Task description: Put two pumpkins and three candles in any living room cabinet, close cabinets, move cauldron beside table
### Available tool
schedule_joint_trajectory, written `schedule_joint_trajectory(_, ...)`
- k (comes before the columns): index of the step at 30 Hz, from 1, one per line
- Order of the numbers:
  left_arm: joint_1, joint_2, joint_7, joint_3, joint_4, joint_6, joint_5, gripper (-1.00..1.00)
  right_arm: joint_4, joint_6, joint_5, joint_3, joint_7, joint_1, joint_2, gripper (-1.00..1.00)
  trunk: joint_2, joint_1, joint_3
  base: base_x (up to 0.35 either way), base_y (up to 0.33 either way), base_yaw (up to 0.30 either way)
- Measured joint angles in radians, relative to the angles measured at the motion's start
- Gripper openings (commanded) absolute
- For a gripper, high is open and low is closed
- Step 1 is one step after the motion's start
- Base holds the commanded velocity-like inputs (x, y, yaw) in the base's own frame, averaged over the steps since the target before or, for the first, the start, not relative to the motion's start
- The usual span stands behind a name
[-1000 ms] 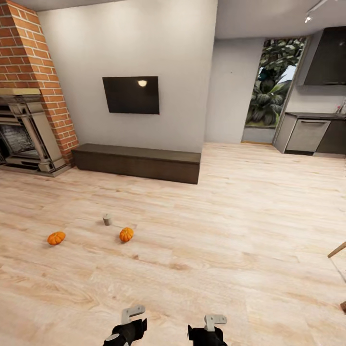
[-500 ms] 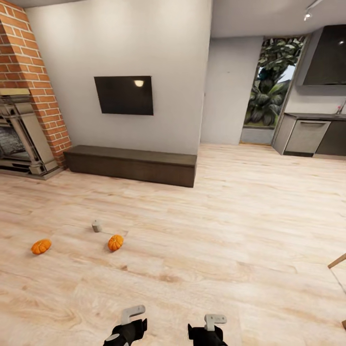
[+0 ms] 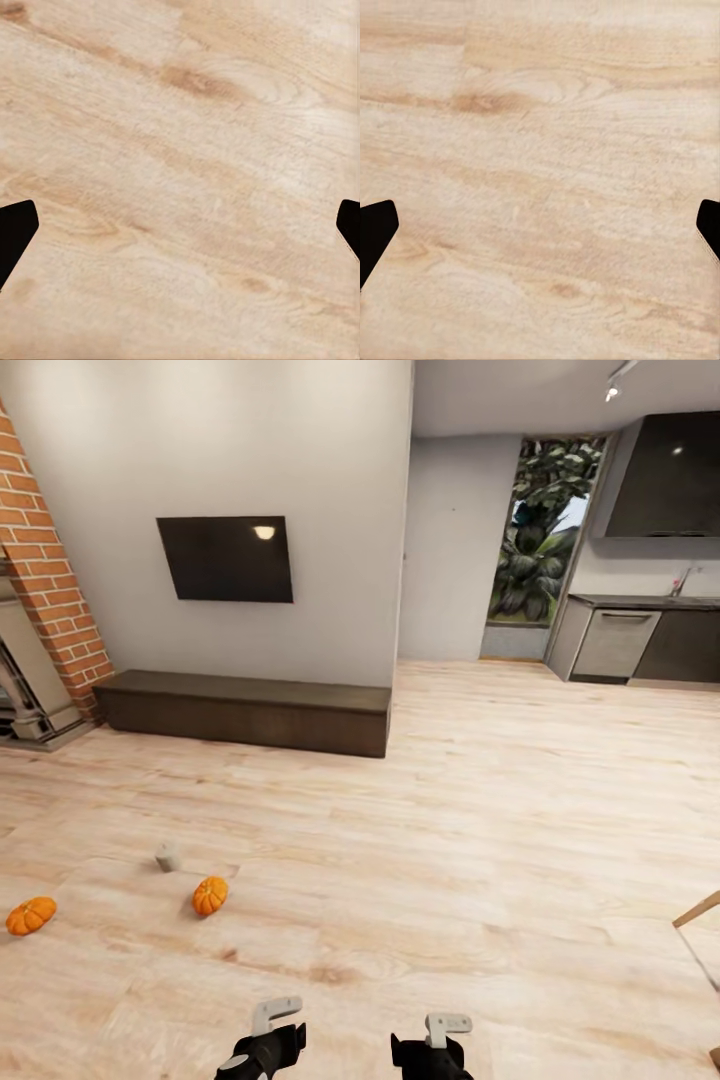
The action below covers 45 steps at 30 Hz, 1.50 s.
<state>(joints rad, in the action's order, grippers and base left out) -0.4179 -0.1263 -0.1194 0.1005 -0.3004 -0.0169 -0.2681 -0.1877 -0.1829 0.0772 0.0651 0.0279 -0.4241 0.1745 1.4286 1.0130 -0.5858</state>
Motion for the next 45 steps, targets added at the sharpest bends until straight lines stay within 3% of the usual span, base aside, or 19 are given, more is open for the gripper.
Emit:
schedule_joint_trajectory(17,0.000,0.000,0.000,0.001,0.000,-0.001,0.000,1.00,-0.001,0.000,-0.001,0.000,0.000,0.000,0.000,1.00,0.000,0.000,0.000,0.318,0.000,-0.003)
schedule_joint_trajectory(26,0.000,0.000,0.000,0.001,0.000,-0.007,0.000,1.00,0.000,-0.002,-0.001,-0.002,-0.001,0.000,0.000,1.00,0.000,0.000,0.000,0.318,0.000,-0.148)
schedule_joint_trajectory(33,0.000,0.000,0.000,0.001,0.000,-0.011,0.000,1.00,0.001,-0.063,-0.001,0.001,0.000,0.000,0.000,1.00,0.000,0.000,0.000,0.319,0.000,-0.012)
schedule_joint_trajectory(45,0.000,0.000,0.000,0.001,0.000,-0.011,0.000,1.00,0.001,-0.071,-0.001,0.001,0.000,0.000,0.000,1.00,0.000,0.000,0.000,0.318,-0.068,0.000)
